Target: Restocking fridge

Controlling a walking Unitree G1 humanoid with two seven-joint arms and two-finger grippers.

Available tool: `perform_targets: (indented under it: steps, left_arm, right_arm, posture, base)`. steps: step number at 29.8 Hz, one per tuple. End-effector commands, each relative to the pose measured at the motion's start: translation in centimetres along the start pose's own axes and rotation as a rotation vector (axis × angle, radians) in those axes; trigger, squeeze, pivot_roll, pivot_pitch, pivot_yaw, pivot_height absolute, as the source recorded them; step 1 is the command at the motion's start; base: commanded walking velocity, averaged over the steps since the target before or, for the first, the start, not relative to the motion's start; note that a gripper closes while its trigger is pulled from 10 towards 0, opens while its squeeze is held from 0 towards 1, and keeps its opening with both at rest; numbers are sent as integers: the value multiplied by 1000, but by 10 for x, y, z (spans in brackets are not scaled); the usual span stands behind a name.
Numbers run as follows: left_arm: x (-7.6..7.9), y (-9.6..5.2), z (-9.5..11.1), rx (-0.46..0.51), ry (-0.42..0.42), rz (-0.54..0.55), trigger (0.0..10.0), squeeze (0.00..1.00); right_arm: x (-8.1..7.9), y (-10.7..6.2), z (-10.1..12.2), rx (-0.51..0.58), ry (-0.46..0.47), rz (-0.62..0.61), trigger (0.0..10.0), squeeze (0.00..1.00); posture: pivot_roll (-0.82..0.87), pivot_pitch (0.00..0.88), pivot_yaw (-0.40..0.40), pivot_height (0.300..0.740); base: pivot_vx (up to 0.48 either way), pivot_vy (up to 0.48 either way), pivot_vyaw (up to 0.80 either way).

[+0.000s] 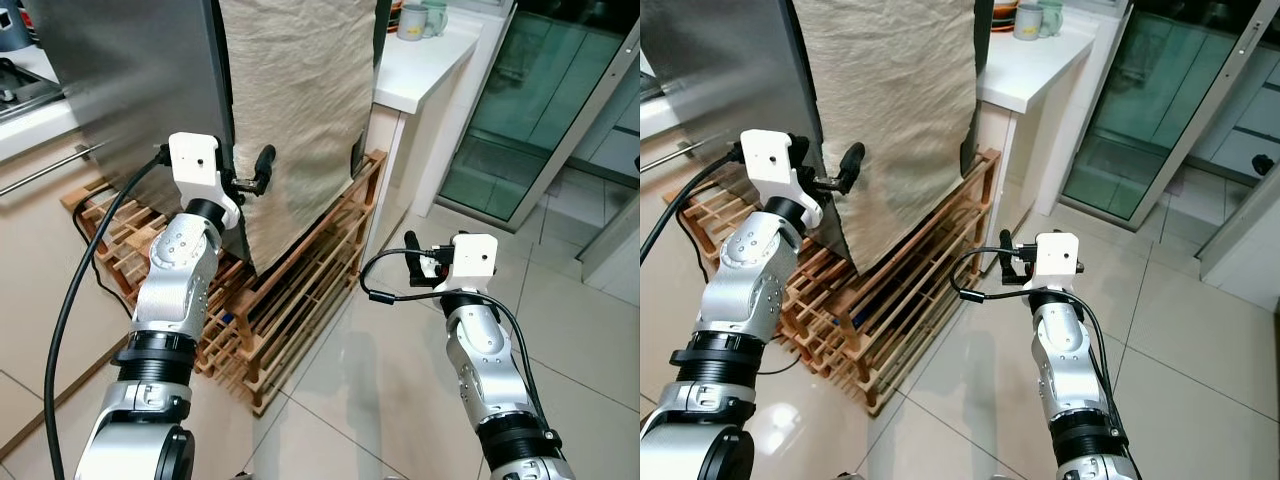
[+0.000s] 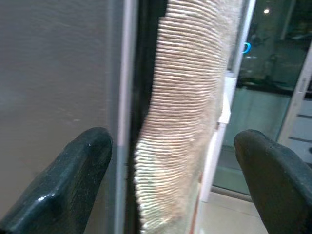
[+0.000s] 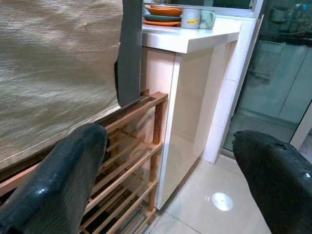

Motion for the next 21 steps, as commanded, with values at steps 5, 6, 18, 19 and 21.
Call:
perform_targets:
  steps: [5, 6, 18, 19, 21]
  left_arm:
    - [2, 11, -7, -24, 25, -6, 10000, 0]
    - [1, 13, -11, -36, 35, 3, 10000, 0]
    - [9, 31, -4, -11, -1, 23, 10000, 0]
    - [13, 37, 0, 8, -31, -18, 10000, 0]
    - [15, 40, 2, 10, -44, -30, 10000, 0]
  right_arm:
    - [2, 4, 1, 1, 4, -8, 10000, 0]
    - [2, 4, 1, -1, 5, -6, 10000, 0]
    - [2, 4, 2, 5, 4, -6, 10000, 0]
    - [3, 2, 0, -1, 1, -6, 10000, 0]
    - [4, 2, 0, -4, -1, -6, 10000, 0]
  posture:
    - [-73, 0, -31, 740]
    - [-73, 0, -31, 740]
    - [-97, 0, -21, 740]
    - [-97, 0, -21, 740]
    - [-103, 0, -22, 740]
  base:
    - [0, 0, 0]
    - [0, 0, 0]
    - [0, 0, 0]
    - [0, 0, 0]
    - [0, 0, 0]
Point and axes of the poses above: a point about 5 cm out from each wrist's last joint towards the gripper, its own y axis pointing out of the wrist towards the gripper, its own z axis along the axis of the wrist's last joint, x = y × z, the point moved 1 cm from there along y, pointing out of the wrist towards the gripper, and after that the axes turned 4 degrees about y, right-handed, at the moved point
